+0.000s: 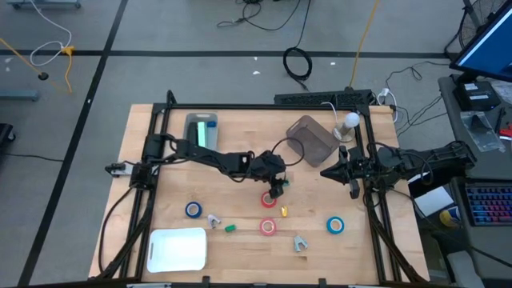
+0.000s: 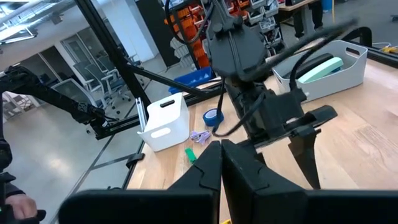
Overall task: Pick and place Stapler, Stapler remover, tape
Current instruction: Put the top green stapler into the gray bin
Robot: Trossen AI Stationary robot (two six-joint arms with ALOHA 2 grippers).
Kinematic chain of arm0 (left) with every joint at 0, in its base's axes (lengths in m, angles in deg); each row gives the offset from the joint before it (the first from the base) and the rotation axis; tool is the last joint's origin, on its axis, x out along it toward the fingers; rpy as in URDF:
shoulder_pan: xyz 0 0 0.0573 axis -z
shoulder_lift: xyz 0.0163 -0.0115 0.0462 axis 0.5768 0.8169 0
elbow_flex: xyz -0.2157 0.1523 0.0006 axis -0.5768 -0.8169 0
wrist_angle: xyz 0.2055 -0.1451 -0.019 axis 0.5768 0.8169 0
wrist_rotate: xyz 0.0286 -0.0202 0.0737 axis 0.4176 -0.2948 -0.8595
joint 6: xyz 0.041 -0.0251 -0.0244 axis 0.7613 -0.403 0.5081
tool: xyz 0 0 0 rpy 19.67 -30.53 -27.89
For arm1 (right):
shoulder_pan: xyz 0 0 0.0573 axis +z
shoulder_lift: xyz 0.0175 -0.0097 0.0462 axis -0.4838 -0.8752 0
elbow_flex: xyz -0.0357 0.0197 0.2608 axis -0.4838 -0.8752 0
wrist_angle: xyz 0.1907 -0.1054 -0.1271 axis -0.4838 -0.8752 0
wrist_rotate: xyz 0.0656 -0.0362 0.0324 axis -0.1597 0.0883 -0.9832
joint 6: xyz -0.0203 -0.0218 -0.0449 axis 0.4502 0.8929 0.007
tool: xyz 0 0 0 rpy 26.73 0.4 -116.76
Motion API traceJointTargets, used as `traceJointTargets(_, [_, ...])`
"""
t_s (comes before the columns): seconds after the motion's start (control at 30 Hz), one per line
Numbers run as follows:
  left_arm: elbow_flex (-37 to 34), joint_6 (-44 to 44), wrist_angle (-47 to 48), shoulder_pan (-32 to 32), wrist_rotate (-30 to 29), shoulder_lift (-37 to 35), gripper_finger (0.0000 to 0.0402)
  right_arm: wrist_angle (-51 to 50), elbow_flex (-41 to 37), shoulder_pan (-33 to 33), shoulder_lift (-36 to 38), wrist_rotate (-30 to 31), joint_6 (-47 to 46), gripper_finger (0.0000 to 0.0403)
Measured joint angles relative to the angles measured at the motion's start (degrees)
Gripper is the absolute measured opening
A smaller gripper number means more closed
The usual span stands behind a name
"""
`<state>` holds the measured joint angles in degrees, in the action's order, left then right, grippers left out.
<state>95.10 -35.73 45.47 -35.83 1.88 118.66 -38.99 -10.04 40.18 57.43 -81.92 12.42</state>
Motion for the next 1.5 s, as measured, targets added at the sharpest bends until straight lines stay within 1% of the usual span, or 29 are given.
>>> traceJointTargets(0.13, [0.0,2.3,0.8,0.1,0.0,0.5,0.0244,0.0,0.0,0.0,0.0,0.0,0.0,0.0004])
traceJointTargets(0.27, [-0.1,2.9,2.4,0.1,-0.1,1.5,0.0246,0.0,0.0,0.0,0.0,0.0,0.0,0.0004])
traceJointTargets(0.67, [0.0,3.6,1.7,1.0,1.4,2.3,0.0246,0.0,0.0,0.0,0.0,0.2,0.0,0.0004])
traceJointTargets(0.83, [0.1,3.6,1.0,1.5,1.4,4.3,0.0246,0.0,0.0,0.0,0.0,0.3,0.0,0.0004])
traceJointTargets(1.03, [4.0,3.6,2.2,1.1,1.3,8.0,0.0246,0.1,0.0,0.0,0.0,0.3,-0.2,0.0004])
traceJointTargets(1.13, [6.9,3.5,5.6,1.1,1.1,9.4,0.0244,0.0,0.0,0.0,0.0,0.3,-1.6,0.0004])
traceJointTargets(1.23, [7.8,4.4,9.2,1.0,1.1,9.4,0.0227,0.0,0.0,0.0,0.0,0.2,-1.8,0.0004])
traceJointTargets(1.3, [7.8,5.0,10.2,1.1,0.9,9.4,0.0205,0.0,0.0,0.0,0.0,0.2,-1.8,0.0004])
traceJointTargets(1.5, [7.8,3.4,10.5,0.9,1.3,9.4,0.0114,0.0,0.0,0.0,0.0,0.1,-1.8,0.0004])
